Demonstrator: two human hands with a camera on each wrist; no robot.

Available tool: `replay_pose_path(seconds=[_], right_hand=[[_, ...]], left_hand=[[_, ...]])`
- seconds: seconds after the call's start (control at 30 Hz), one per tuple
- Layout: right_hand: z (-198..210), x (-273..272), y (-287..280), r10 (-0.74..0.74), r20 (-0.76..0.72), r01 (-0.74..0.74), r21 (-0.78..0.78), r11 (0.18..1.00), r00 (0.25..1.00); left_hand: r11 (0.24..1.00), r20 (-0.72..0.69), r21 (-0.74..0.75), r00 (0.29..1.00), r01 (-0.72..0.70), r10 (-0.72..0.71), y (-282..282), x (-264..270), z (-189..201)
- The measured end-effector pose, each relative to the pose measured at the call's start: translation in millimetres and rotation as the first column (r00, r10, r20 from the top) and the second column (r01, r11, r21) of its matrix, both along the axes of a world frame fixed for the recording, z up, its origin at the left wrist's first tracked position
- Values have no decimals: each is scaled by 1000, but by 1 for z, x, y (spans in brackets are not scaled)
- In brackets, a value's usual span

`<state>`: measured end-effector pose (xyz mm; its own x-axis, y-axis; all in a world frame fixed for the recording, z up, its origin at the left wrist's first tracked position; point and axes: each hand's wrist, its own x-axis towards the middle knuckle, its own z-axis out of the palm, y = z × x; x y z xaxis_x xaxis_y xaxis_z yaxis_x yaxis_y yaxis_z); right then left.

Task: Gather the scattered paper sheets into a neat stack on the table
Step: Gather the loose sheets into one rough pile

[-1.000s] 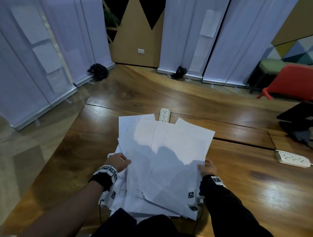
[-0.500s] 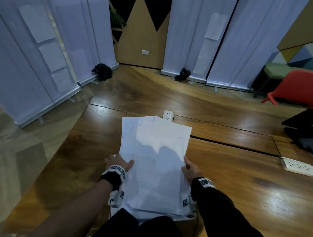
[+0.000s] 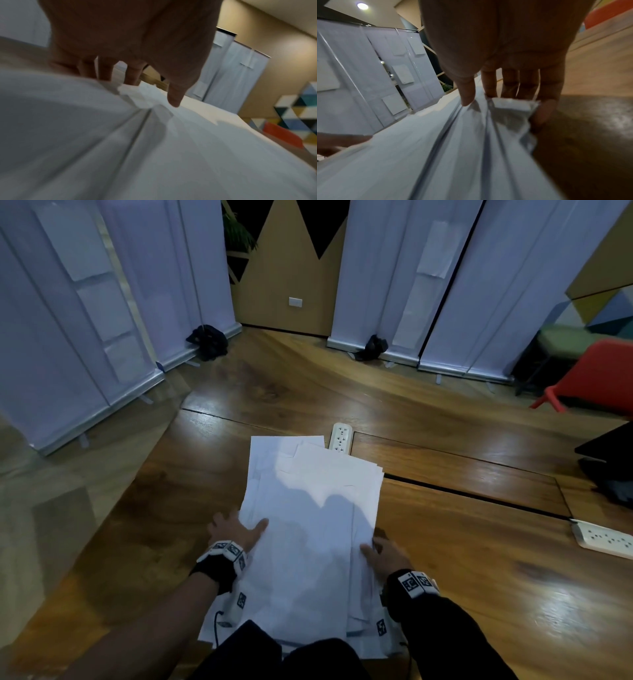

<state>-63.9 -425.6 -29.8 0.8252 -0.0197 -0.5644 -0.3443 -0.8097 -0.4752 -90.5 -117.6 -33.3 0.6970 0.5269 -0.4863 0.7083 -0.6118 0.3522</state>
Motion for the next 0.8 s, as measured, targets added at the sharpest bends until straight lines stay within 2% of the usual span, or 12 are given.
replay_pose_path(seconds=[0.1,0.2,0.3,0.43,0.57,0.67,0.73,0.8], right_hand=[[-5,-1,-9,-42,44,44,-50,998,998],[-15,-9,-11,-20,-29,20,-8,1000,999],[-12,-9,-9,-82,-42,85,63,994,996],[-4,1,5,-82,70,78,59,995,994],[-3,2,22,-16,134,22,-40,999,991],[-2,4,20,-154,174,154,16,988,973],[-3,4,20,-150,107,144,60,988,983],[-6,2,26,-30,44,26,81,996,999]], left_hand=[[985,58,-14,983,-175,175,14,0,-2],[979,-9,36,980,-198,199,13,-6,-7],[990,6,14,990,-142,141,16,-5,-10],[999,50,-5,997,-54,54,21,-10,-11],[975,42,202,994,91,-102,4,-23,-9],[954,165,295,981,53,-105,-3,-23,-3],[962,135,255,982,97,-135,-8,-22,-3],[979,49,146,987,141,-150,-19,-21,-4]])
